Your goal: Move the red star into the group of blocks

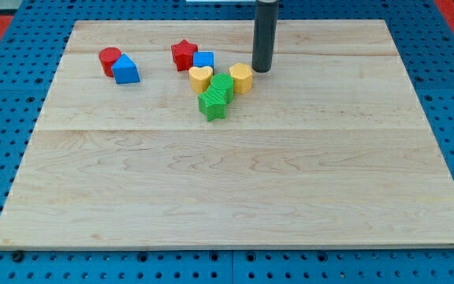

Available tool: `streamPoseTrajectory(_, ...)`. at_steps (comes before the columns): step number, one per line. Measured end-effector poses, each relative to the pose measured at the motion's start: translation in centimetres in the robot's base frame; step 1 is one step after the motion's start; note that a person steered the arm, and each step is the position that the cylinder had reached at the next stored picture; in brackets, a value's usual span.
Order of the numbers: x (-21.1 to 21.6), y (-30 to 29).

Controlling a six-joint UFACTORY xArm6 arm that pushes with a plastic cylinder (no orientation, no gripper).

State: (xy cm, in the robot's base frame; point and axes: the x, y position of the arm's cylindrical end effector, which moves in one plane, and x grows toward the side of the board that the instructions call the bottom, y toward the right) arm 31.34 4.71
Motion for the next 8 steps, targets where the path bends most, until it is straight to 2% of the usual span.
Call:
streamPoseTrajectory(1, 0.0, -1.8)
streamPoseTrajectory(3, 4.0, -4.7)
streamPoseTrajectory(4, 2.9, -4.7)
streamPoseTrajectory(6, -10.9, -5.3)
streamPoseTrajectory(8, -12.0, -12.1)
